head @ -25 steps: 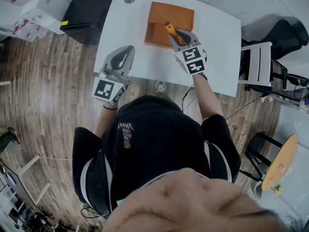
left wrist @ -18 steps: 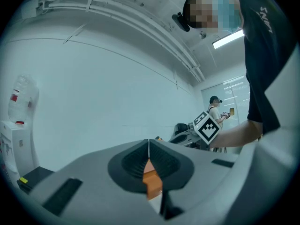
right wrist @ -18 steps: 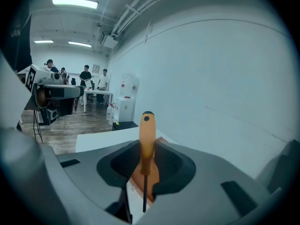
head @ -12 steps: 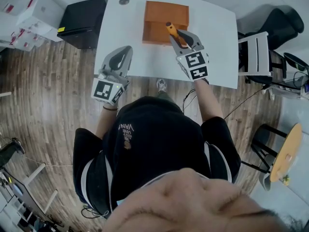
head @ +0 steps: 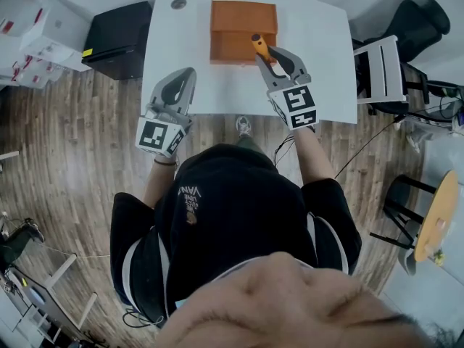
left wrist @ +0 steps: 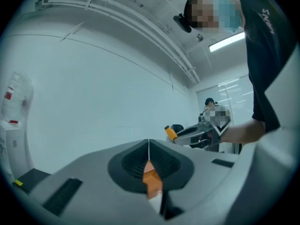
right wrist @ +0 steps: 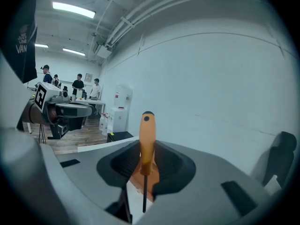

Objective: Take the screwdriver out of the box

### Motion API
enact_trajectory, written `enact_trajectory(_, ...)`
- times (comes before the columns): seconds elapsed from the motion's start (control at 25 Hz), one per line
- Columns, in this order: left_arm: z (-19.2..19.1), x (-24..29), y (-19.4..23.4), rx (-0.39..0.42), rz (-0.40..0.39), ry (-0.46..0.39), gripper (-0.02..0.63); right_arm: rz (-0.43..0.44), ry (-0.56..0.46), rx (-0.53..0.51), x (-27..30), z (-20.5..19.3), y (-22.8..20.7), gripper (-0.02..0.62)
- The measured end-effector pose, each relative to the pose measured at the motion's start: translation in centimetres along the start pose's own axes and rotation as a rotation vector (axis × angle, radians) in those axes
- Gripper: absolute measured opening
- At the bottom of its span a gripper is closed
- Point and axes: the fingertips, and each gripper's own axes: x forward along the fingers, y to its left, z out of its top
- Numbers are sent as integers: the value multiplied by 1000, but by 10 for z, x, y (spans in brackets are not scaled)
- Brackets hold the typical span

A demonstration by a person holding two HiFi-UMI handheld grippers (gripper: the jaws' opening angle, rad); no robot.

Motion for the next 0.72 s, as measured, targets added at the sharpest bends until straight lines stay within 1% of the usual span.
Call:
enact_trajectory(0.2,0,-2,1,14,-4,-2,15,-13,-12,18,-10,-4,0,104)
enact_trajectory(0.36,0,-5,4,6,8,-2,15,-17,-39,35,-17,0,2,104)
enact_trajectory(0.56,-5,-7,3,-3,-2,3,15,-33,-61,43,-25,3,3,104)
enact_trajectory(0.72,-8,-8,2,9,-9,9,15,-33,-66,59,-28,2,7,104)
